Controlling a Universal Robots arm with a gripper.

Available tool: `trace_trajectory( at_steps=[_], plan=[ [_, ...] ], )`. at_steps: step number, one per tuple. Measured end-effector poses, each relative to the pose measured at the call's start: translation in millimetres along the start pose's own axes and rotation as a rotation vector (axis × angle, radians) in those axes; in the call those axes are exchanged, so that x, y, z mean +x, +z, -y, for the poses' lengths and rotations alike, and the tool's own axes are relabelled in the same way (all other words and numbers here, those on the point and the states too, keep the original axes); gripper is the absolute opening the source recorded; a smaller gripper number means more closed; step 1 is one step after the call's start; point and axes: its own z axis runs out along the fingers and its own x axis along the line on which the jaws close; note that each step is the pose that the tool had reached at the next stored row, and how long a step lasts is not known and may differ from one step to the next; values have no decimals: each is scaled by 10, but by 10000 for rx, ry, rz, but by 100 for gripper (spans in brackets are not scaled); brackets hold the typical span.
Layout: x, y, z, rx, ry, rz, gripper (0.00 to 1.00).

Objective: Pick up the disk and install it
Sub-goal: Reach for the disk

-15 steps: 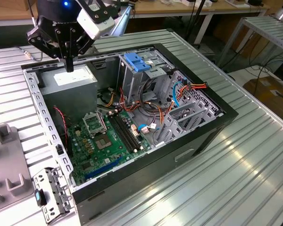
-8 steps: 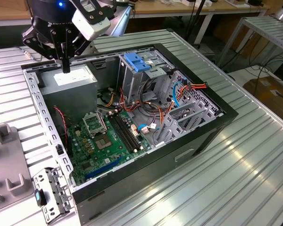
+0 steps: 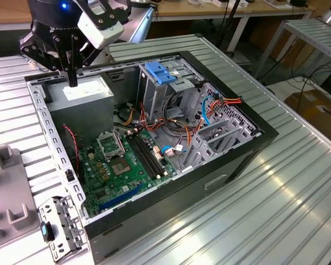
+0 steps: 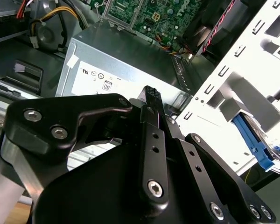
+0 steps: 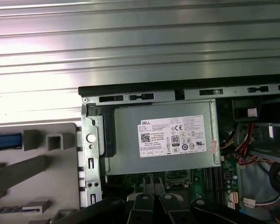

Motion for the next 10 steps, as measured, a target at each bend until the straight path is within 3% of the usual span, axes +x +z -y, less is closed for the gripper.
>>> trace_trajectory(
  at_steps=[10],
  plan=[
    [105, 7, 8, -1, 0, 0, 11]
  ],
)
